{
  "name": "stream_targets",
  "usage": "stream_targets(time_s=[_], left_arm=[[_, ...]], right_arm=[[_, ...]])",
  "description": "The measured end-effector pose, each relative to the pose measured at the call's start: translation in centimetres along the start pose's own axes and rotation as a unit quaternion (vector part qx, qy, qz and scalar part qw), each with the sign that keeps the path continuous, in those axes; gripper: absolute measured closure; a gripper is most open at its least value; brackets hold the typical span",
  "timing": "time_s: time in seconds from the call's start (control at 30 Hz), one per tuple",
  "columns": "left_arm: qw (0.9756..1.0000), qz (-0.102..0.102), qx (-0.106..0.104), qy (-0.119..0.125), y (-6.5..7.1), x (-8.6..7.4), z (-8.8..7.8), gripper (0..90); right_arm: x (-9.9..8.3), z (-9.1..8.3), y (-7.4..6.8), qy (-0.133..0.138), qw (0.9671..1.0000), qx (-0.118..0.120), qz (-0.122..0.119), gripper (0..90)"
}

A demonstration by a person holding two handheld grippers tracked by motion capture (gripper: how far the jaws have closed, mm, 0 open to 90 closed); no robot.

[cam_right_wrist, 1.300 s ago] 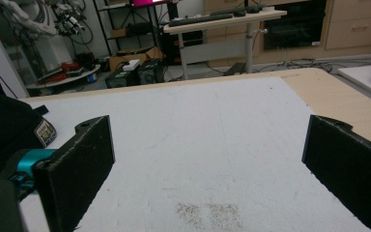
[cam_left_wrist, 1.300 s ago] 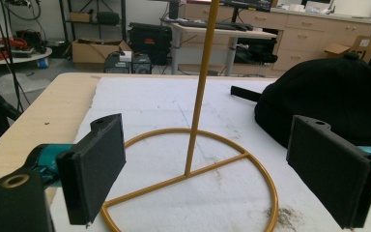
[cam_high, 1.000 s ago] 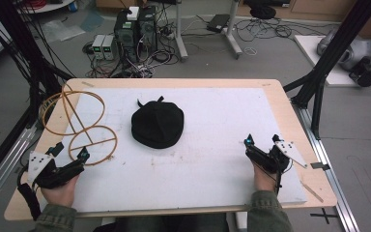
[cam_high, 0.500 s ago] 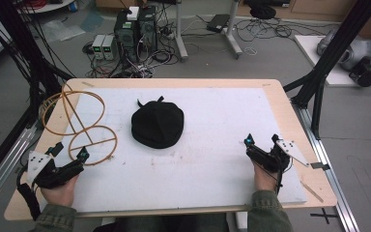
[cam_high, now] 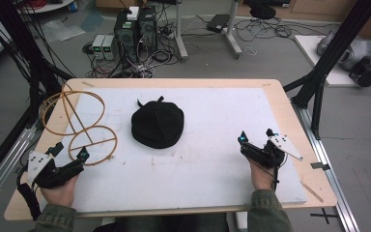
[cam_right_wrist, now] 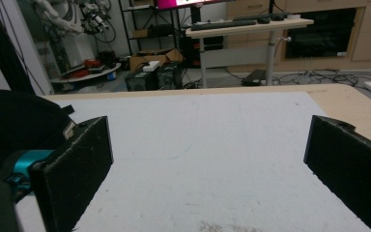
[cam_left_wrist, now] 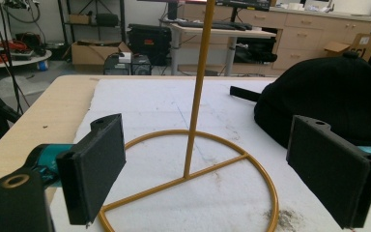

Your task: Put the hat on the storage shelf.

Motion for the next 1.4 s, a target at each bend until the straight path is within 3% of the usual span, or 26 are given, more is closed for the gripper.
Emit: stream_targets(time_s=[0.2,0.83,1.0,1.1,1.13,1.23,1.33,1.4], left_arm=[[1.0,0.0,0.001,-0.001,-0.1,0.0,0.0,14.2],[1.0,-0.006,-0.003,-0.003,0.0,-0.1,-0.1,14.3],[1.0,-0.007,-0.002,-0.001,0.0,0.0,-0.1,14.3],[1.0,-0.008,-0.004,-0.001,0.0,-0.1,-0.1,14.3],[1.0,-0.007,-0.005,-0.004,0.0,-0.1,-0.1,14.3],[1.0,-0.007,-0.005,-0.004,0.0,-0.1,-0.1,14.3],[1.0,-0.008,-0.005,-0.004,0.0,-0.1,-0.1,14.3],[0.9999,-0.009,-0.005,-0.002,0.0,-0.1,0.0,14.3]], right_arm=[[0.3,0.8,-1.8,-0.006,0.9991,0.021,-0.036,2.3],[1.2,2.5,-6.1,-0.024,0.9952,0.086,-0.041,2.3],[1.2,3.3,-8.6,-0.027,0.9924,0.108,-0.053,2.3],[1.0,3.5,-9.3,-0.028,0.9916,0.113,-0.056,2.3],[0.6,4.0,-10.4,-0.037,0.9901,0.122,-0.058,2.3],[0.4,4.3,-11.2,-0.043,0.9889,0.128,-0.063,2.3],[0.0,4.9,-13.2,-0.05,0.9858,0.144,-0.069,2.3],[0.0,5.0,-13.5,-0.052,0.9854,0.147,-0.07,2.3]])
Point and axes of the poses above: each handheld gripper's, and its own axes: z roughly forward along the jaws, x roughly out of its top, y roughly to its right, the point moved 9 cm from there along z, roughly forward along the jaws, and after that the axes turned 7 degrees about -x, right-handed, at the moved point
